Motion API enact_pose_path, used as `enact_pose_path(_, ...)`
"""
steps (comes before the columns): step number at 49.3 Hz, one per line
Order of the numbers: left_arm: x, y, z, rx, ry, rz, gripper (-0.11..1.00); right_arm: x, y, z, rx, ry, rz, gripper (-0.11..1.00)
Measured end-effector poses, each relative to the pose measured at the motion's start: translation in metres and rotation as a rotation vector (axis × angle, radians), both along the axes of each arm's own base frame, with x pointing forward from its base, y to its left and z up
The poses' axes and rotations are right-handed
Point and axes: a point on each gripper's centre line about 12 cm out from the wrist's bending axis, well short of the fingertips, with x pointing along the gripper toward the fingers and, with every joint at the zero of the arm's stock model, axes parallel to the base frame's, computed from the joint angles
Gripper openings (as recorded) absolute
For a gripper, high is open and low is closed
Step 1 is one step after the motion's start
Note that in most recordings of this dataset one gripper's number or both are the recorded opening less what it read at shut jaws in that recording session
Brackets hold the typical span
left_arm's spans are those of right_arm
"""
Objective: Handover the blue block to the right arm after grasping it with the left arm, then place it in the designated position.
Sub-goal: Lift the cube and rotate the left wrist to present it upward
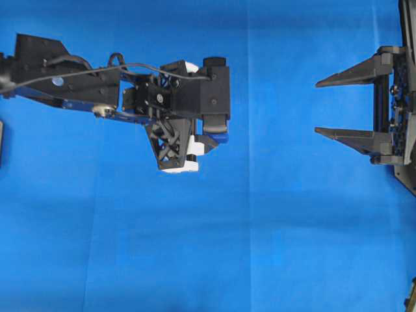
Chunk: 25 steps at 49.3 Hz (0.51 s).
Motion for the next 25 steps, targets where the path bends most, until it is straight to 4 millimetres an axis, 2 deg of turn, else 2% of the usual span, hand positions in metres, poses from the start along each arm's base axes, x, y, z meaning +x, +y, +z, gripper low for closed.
enact_pose_path(13, -0.003, 0.0, 0.042, 0.005, -0.026, 0.001, 0.48, 0.0, 0.0, 0.0, 0.0, 0.0, 0.0, 0.94)
enact_pose_path(18, -0.004, 0.0, 0.052, 0.01, -0.034, -0.004, 0.48, 0.0, 0.0, 0.0, 0.0, 0.0, 0.0, 0.94)
enact_pose_path(25, -0.005, 0.001, 0.054, 0.01, -0.029, 0.0, 0.48, 0.0, 0.0, 0.0, 0.0, 0.0, 0.0, 0.94)
